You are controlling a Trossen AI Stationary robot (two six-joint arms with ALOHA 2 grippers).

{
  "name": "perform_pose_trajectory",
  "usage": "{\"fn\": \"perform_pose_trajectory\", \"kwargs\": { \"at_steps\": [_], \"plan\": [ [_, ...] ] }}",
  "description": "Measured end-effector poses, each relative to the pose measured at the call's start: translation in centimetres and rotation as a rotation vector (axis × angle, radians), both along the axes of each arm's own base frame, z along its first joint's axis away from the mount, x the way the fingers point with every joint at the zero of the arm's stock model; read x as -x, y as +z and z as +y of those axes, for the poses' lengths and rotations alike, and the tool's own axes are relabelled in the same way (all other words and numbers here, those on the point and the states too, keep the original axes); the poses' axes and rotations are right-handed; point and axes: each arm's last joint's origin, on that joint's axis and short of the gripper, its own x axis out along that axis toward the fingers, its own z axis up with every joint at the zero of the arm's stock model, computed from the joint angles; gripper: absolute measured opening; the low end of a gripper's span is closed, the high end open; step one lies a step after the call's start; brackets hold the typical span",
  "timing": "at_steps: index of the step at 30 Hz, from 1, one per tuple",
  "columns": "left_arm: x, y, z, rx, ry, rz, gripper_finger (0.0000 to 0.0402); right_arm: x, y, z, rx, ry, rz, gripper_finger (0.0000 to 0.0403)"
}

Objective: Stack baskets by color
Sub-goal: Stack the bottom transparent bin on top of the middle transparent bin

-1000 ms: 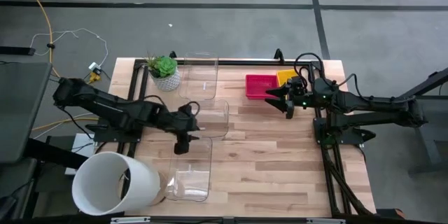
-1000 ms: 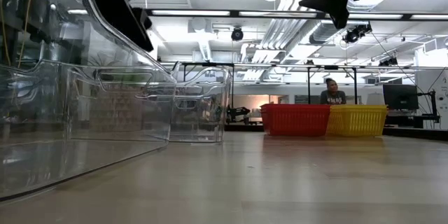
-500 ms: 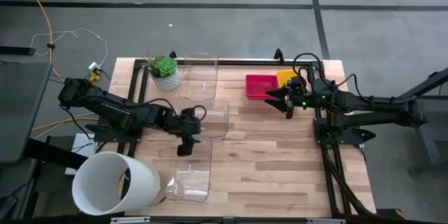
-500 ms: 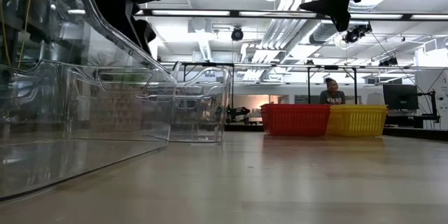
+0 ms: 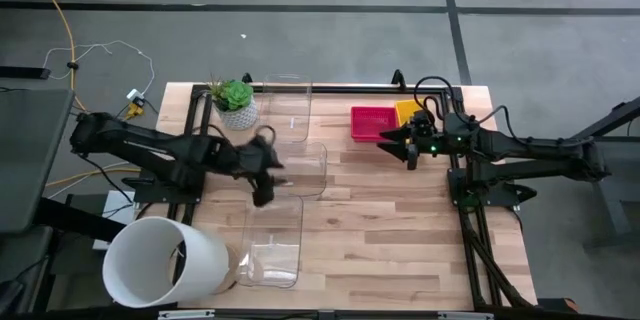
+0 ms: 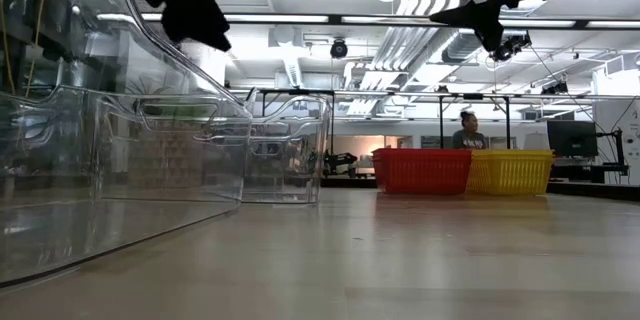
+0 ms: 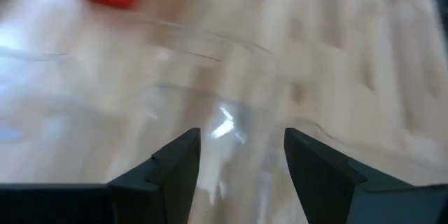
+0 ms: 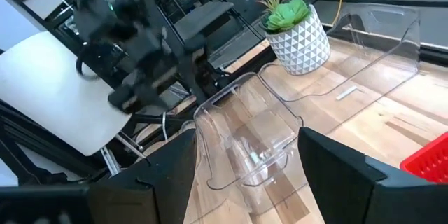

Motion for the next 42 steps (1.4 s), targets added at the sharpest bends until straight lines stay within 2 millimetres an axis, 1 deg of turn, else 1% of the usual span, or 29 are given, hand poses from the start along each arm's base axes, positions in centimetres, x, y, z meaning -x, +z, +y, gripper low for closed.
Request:
{"fn": "perform_pose_trajectory", "kwargs": {
  "at_steps": [3,5,7,10,12,14,18,20,23,27,31,37,40,42],
  "plan": [
    [1.8,0.8,1.2,0.018,0.192,-0.002,0.0195,-0.2,-0.2,0.0,-0.010,-0.001,0.012,0.0236],
    [2.9,0.7,1.8,0.051,0.295,0.040,0.0195,-0.5,-0.4,-0.1,-0.013,-0.001,0.021,0.0236],
    [3.6,0.5,2.1,0.078,0.362,0.072,0.0195,-0.6,-0.6,-0.1,-0.015,-0.001,0.037,0.0236],
    [4.3,0.4,2.3,0.087,0.388,0.111,0.0195,-1.0,-0.9,-0.1,-0.019,0.006,0.050,0.0236],
    [4.1,0.5,2.2,0.088,0.349,0.102,0.0195,-1.2,-1.0,-0.2,-0.019,0.008,0.053,0.0236],
    [3.7,0.7,1.9,0.092,0.273,0.074,0.0195,-1.2,-1.0,-0.2,-0.020,0.011,0.054,0.0236],
    [2.6,1.4,0.7,0.096,0.036,-0.011,0.0195,-1.1,-0.9,-0.1,-0.019,0.011,0.048,0.0236],
    [2.3,1.0,0.0,0.063,-0.042,-0.008,0.0195,-1.1,-0.9,-0.1,-0.018,0.012,0.045,0.0236],
    [2.1,-0.4,-0.8,0.018,-0.122,0.054,0.0195,-1.1,-0.9,-0.1,-0.019,0.014,0.047,0.0236],
    [1.4,-2.6,-1.6,0.031,-0.157,0.103,0.0195,-1.1,-0.9,-0.1,-0.018,0.014,0.047,0.0236],
    [0.3,-4.3,-2.3,0.032,-0.196,0.130,0.0195,-1.1,-0.9,-0.1,-0.017,0.015,0.047,0.0236],
    [-0.8,-6.5,-2.3,-0.017,-0.176,0.224,0.0194,-1.1,-0.9,-0.1,-0.017,0.014,0.047,0.0236],
    [-1.1,-7.2,-2.4,-0.018,-0.178,0.256,0.0178,-1.1,-0.9,-0.1,-0.017,0.014,0.047,0.0236],
    [-1.2,-7.2,-2.7,-0.019,-0.187,0.251,0.0151,-1.1,-0.9,-0.1,-0.017,0.014,0.047,0.0236]
  ]
}}
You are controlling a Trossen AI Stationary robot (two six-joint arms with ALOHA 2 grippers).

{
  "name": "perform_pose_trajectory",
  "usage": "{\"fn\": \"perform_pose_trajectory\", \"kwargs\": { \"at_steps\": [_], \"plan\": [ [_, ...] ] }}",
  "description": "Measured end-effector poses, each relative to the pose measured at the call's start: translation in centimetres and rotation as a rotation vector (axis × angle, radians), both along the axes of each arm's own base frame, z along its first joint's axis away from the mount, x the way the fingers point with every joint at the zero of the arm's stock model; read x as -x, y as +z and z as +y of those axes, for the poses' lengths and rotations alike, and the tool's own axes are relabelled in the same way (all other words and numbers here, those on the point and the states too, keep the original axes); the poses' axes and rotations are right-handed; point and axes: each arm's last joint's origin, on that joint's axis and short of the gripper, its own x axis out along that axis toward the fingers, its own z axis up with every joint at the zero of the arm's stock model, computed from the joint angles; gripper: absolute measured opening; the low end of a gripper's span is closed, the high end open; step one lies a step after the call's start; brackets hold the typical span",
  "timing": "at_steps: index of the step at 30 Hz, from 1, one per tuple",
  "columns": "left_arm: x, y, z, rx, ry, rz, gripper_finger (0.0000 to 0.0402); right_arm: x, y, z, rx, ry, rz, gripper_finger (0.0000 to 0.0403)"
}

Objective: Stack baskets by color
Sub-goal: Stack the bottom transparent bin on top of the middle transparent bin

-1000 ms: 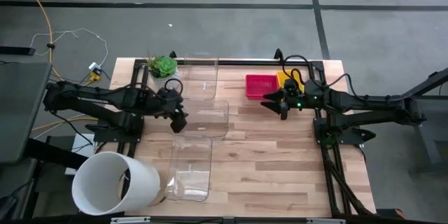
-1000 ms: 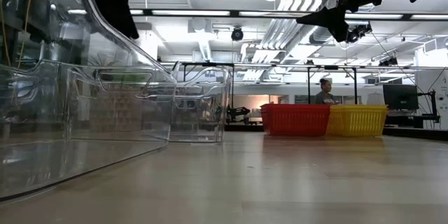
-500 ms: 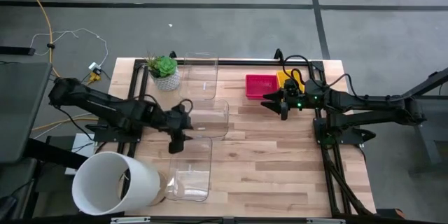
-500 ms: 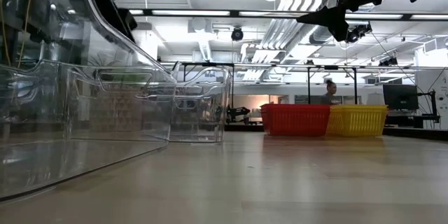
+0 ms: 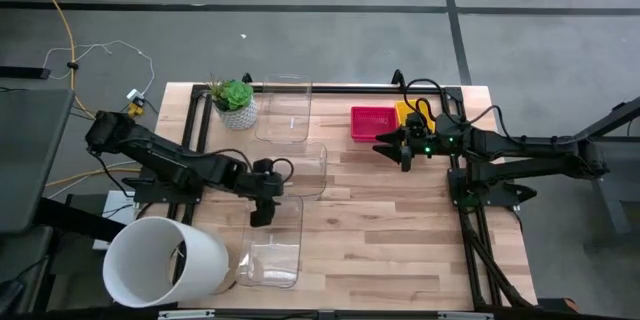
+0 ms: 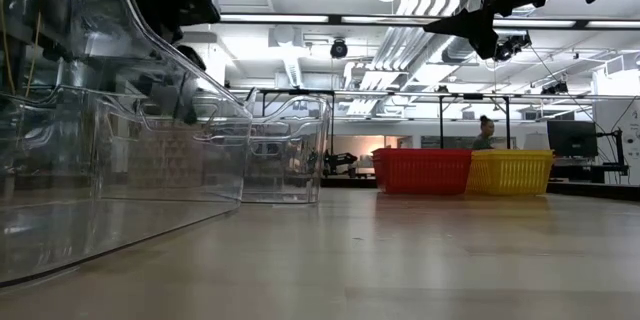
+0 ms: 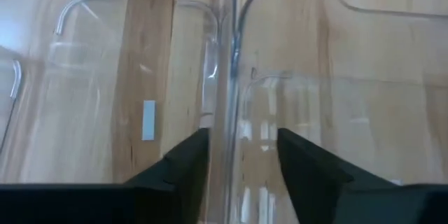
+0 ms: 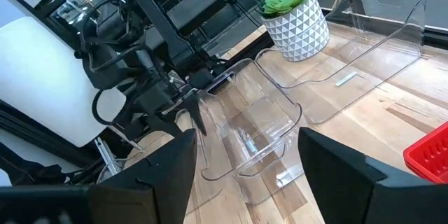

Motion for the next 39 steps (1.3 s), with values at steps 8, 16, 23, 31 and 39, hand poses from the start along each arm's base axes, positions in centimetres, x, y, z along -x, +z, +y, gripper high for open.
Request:
{"fn": "perform_pose_trajectory", "kwargs": {
  "at_steps": [8,16,23,31,39],
  "plan": [
    [0.5,1.2,-0.3,-0.005,-0.016,-0.055,0.0009,0.0,0.0,0.0,0.000,0.000,0.001,0.0236],
    [1.1,2.4,-0.1,-0.050,-0.033,-0.112,0.0004,0.0,-0.1,0.0,0.000,0.000,0.002,0.0236],
    [1.9,3.9,-0.1,-0.011,-0.052,-0.183,0.0003,0.0,-0.1,0.0,0.000,-0.002,0.004,0.0236],
    [1.7,3.5,-0.1,-0.017,-0.050,-0.157,0.0056,0.0,-0.1,0.0,0.001,-0.008,0.007,0.0236],
    [0.9,1.9,-0.2,-0.044,-0.049,-0.084,0.0154,0.0,-0.1,0.0,0.000,-0.008,0.009,0.0236]
  ]
}}
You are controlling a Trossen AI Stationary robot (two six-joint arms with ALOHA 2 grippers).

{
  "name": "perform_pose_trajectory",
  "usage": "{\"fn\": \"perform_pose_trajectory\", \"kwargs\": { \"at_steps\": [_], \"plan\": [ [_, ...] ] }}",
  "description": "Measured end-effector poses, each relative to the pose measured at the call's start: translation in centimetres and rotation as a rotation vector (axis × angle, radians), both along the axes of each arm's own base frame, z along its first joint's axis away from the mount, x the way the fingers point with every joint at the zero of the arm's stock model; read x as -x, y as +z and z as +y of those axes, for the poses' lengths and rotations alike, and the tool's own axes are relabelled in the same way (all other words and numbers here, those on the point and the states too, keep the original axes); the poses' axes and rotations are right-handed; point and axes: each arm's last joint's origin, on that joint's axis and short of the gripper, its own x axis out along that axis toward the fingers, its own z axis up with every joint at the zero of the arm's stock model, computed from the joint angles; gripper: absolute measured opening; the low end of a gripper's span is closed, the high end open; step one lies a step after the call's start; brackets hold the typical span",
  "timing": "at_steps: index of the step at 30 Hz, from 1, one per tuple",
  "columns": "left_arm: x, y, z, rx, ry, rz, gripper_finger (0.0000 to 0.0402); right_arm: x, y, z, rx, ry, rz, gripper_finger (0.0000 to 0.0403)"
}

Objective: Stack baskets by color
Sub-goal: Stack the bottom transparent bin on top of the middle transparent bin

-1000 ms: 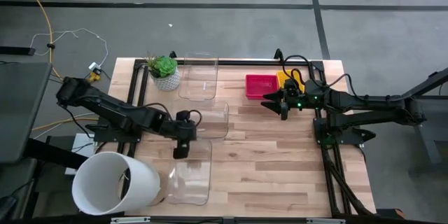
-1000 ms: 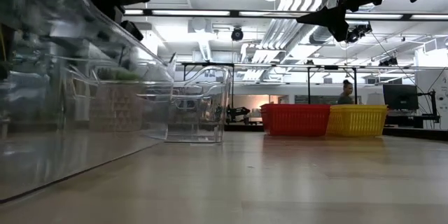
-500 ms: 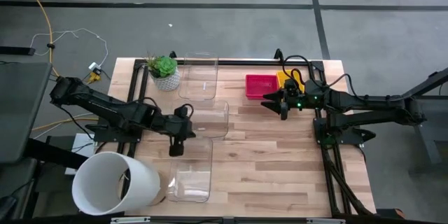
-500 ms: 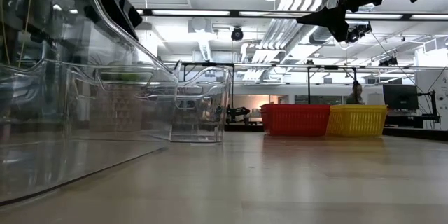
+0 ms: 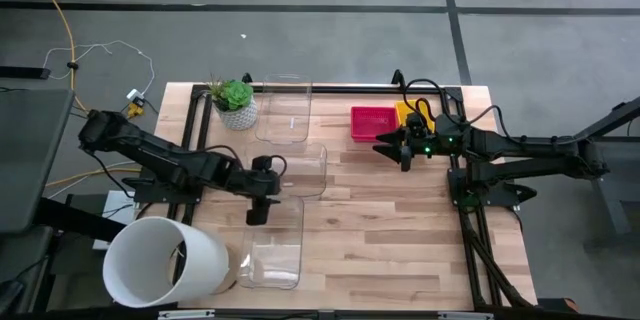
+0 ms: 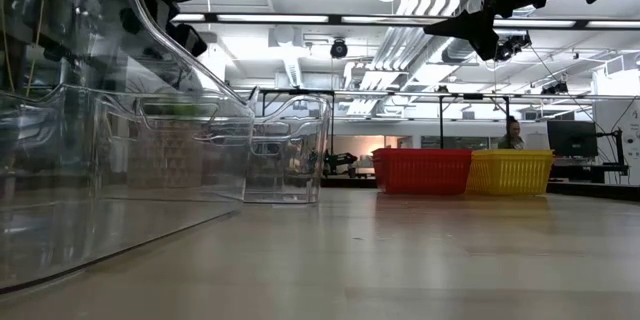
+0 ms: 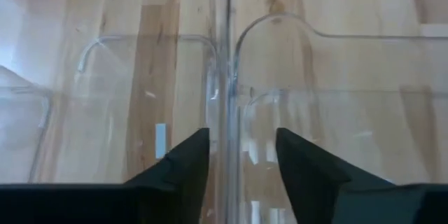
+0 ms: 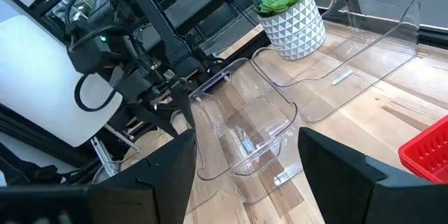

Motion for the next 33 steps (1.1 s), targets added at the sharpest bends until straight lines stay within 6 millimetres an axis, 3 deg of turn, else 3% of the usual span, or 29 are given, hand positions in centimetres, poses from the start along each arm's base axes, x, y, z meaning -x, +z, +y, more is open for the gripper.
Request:
{"fn": "perform_pose_trajectory", "kwargs": {
  "at_steps": [5,9,15,21,33],
  "plan": [
    [-0.2,-0.4,0.0,-0.008,-0.023,0.019,0.0173,0.0,0.0,0.0,0.000,0.000,0.000,0.0236],
    [-0.4,-0.9,-0.1,-0.002,-0.040,0.048,0.0159,0.0,0.0,0.0,0.000,0.000,0.000,0.0236],
    [-0.8,-1.8,-0.2,-0.027,-0.056,0.083,0.0088,0.0,0.0,0.0,0.000,0.000,0.001,0.0236],
    [-0.8,-1.1,-0.2,-0.010,-0.047,0.035,0.0007,0.0,0.0,0.0,0.000,0.000,0.001,0.0236],
    [-0.3,0.2,-0.1,-0.002,-0.043,-0.036,0.0001,0.0,-0.1,0.0,-0.001,0.000,0.007,0.0236]
  ]
}}
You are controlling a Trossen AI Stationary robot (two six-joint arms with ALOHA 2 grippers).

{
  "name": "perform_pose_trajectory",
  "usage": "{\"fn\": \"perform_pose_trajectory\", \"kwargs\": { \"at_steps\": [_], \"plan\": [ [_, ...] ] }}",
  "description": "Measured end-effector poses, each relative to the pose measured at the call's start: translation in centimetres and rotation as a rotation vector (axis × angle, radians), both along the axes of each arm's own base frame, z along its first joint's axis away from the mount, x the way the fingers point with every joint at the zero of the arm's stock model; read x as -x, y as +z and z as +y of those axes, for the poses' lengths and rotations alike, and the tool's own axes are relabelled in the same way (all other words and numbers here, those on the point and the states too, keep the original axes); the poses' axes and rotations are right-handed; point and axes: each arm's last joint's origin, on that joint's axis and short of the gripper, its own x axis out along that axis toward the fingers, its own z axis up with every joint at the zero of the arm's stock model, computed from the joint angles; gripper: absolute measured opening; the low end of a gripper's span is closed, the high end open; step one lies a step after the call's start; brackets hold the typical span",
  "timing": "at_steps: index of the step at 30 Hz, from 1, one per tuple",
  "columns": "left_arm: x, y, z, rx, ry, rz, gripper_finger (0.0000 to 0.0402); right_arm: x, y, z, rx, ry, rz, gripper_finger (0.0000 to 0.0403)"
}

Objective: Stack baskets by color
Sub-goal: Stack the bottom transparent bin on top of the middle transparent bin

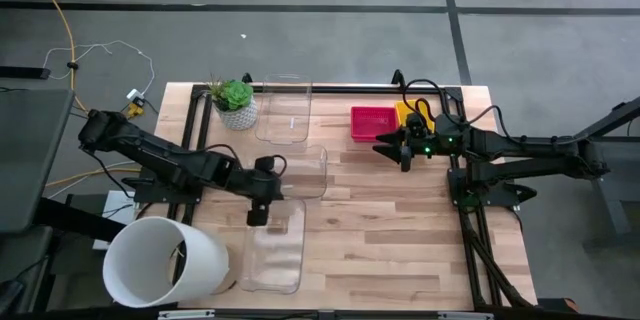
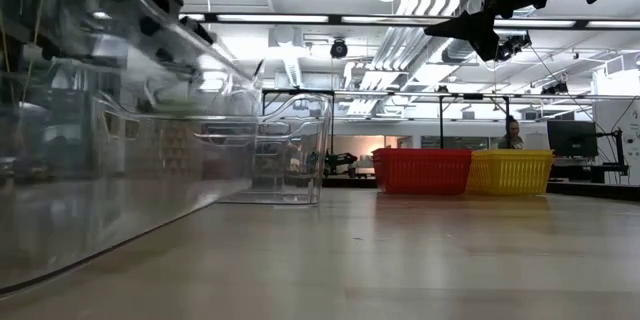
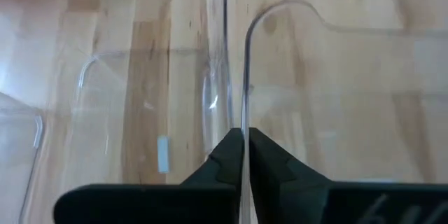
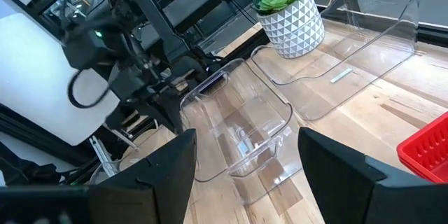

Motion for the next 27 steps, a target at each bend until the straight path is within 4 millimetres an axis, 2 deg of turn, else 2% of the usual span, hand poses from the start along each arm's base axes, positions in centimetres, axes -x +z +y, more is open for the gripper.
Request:
{"fn": "perform_pose_trajectory", "kwargs": {
  "at_steps": [16,27],
  "plan": [
    [2.7,4.4,0.5,0.093,0.095,-0.221,0.0000,0.0,0.0,0.0,0.000,0.000,0.001,0.0236],
    [2.8,7.9,0.6,0.095,0.109,-0.292,0.0000,0.0,0.0,0.0,0.000,0.000,0.001,0.0236]
  ]
}}
